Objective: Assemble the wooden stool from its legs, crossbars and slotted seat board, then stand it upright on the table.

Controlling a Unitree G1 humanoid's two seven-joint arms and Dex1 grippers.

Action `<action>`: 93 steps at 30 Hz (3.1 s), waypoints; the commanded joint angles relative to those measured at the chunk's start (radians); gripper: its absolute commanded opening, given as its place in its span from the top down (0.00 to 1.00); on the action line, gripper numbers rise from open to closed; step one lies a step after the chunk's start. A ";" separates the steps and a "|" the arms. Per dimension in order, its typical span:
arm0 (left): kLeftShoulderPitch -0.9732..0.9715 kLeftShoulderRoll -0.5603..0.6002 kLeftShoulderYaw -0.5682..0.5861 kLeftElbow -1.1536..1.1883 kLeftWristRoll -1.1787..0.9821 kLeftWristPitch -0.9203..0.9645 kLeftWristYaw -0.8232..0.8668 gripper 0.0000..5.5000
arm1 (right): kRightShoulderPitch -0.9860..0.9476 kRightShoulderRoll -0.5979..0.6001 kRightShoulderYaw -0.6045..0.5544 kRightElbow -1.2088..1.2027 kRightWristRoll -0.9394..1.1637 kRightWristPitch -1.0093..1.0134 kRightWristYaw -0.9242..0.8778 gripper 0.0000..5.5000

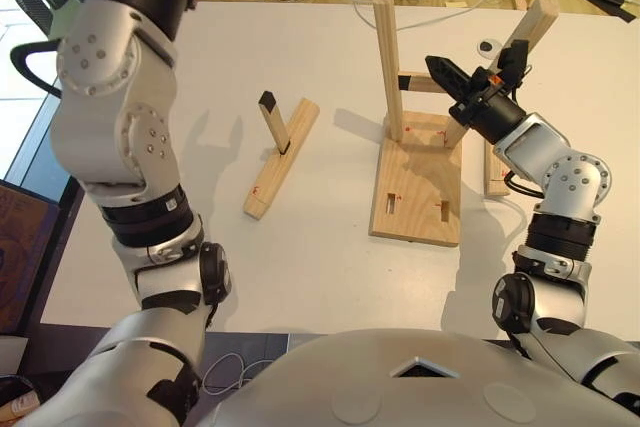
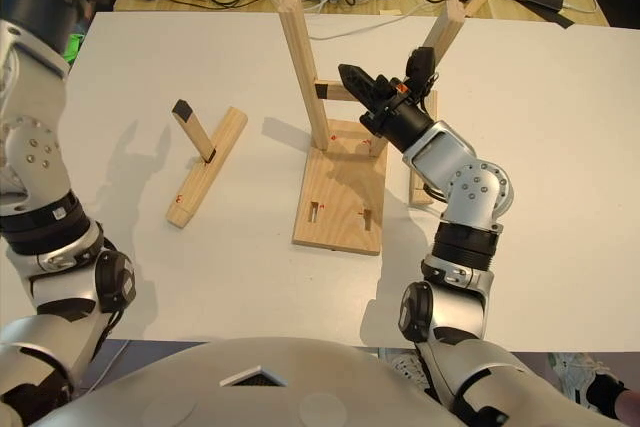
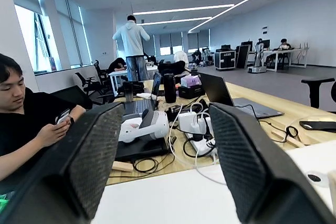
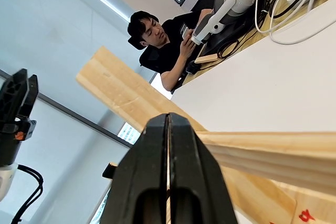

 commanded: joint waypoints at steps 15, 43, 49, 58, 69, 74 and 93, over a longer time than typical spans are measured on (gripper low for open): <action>0.084 -0.021 -0.096 0.156 0.055 0.087 0.005 0.46 | -0.024 -0.013 0.043 0.013 -0.024 -0.055 0.014 1.00; 0.063 -0.197 -0.079 0.003 -0.005 0.202 0.129 0.46 | -0.030 -0.016 0.054 0.031 -0.017 -0.050 0.020 1.00; -0.027 -0.170 0.029 0.008 -0.045 0.190 0.136 0.46 | -0.020 -0.018 0.050 0.019 -0.011 -0.048 0.017 1.00; 0.220 -0.307 -0.009 0.285 0.014 0.098 0.200 0.46 | -0.035 -0.026 0.092 0.014 -0.047 -0.064 0.031 1.00; 0.022 -0.248 0.030 0.067 -0.068 0.074 0.188 0.46 | -0.026 -0.027 0.063 0.024 -0.027 -0.052 0.025 1.00; -0.009 -0.066 0.067 0.047 -0.008 0.128 0.176 0.46 | -0.012 -0.027 0.055 0.006 -0.025 -0.051 0.018 1.00; 0.404 -0.029 -0.363 -0.147 0.012 0.295 -0.040 0.46 | -0.005 -0.009 0.059 -0.020 -0.039 -0.082 0.002 1.00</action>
